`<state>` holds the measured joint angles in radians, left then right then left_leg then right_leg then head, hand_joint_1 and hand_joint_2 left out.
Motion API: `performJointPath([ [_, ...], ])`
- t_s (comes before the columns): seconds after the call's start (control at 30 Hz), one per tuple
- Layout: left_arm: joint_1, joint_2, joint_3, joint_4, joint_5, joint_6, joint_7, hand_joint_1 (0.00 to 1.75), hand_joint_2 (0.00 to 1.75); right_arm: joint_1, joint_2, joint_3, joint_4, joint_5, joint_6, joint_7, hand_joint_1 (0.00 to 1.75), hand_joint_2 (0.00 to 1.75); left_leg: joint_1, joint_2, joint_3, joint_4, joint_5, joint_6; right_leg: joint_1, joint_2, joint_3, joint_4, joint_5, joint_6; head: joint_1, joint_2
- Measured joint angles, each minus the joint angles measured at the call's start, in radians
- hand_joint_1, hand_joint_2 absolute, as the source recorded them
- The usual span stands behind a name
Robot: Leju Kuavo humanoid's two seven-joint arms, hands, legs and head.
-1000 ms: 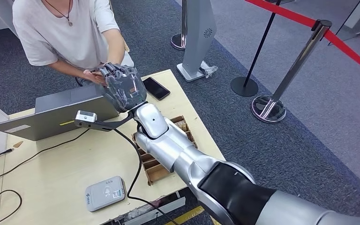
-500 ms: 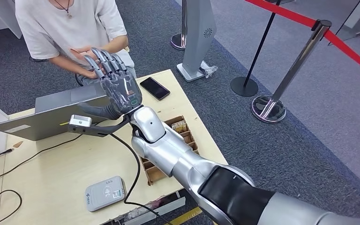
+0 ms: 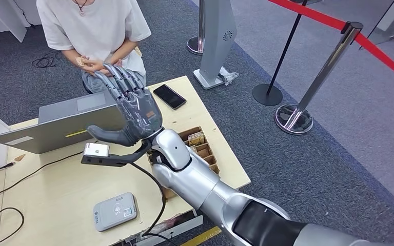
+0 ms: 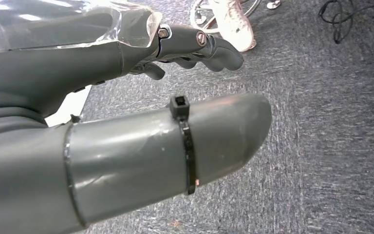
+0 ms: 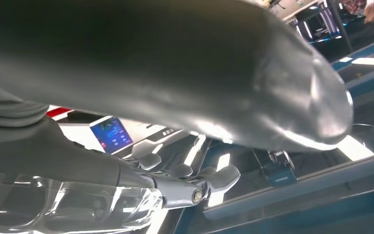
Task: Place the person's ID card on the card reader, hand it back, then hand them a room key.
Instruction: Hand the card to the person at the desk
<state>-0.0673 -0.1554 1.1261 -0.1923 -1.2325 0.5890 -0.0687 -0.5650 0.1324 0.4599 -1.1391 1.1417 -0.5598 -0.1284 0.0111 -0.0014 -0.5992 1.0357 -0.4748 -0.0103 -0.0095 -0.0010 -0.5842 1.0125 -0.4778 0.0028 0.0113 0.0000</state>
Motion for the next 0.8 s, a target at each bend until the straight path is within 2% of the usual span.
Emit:
performJointPath([
  [0.37, 0.001, -0.009, 0.025, 0.0, 0.021, 0.015, 0.001, 0.0, 0.0, 0.156, -0.075, 0.027, -0.144, -0.034, -0.002, -0.028, 0.0, 0.0, 0.0, 0.0, 0.0, 0.0, 0.0, 0.0, 0.0, 0.0, 0.0, 0.0, 0.0, 0.0, 0.0, 0.0],
  [0.63, 0.001, -0.009, 0.035, 0.0, 0.027, 0.016, 0.001, 0.0, 0.0, 0.211, -0.11, 0.031, -0.163, -0.073, -0.016, -0.039, 0.0, 0.0, 0.0, 0.0, 0.0, 0.0, 0.0, 0.0, 0.0, 0.0, 0.0, 0.0, 0.0, 0.0, 0.0, 0.0],
  [0.77, 0.001, -0.009, 0.041, 0.0, 0.027, 0.015, 0.001, 0.0, 0.0, 0.246, -0.126, 0.032, -0.16, -0.085, -0.035, -0.046, 0.0, 1.75, 0.0, 0.0, 0.0, 0.0, 0.0, 0.0, 0.0, 0.0, 0.0, 0.0, 0.0, 0.0, 0.0, 0.0],
  [0.8, 0.001, -0.009, 0.041, 0.0, 0.027, 0.015, 0.001, 0.0, 0.0, 0.255, -0.128, 0.032, -0.159, -0.083, -0.037, -0.044, 0.0, 1.75, 0.0, 0.0, 0.0, 0.0, 0.0, 0.0, 0.0, 0.0, 0.0, 0.0, 0.0, 0.0, 0.0, 0.0],
])
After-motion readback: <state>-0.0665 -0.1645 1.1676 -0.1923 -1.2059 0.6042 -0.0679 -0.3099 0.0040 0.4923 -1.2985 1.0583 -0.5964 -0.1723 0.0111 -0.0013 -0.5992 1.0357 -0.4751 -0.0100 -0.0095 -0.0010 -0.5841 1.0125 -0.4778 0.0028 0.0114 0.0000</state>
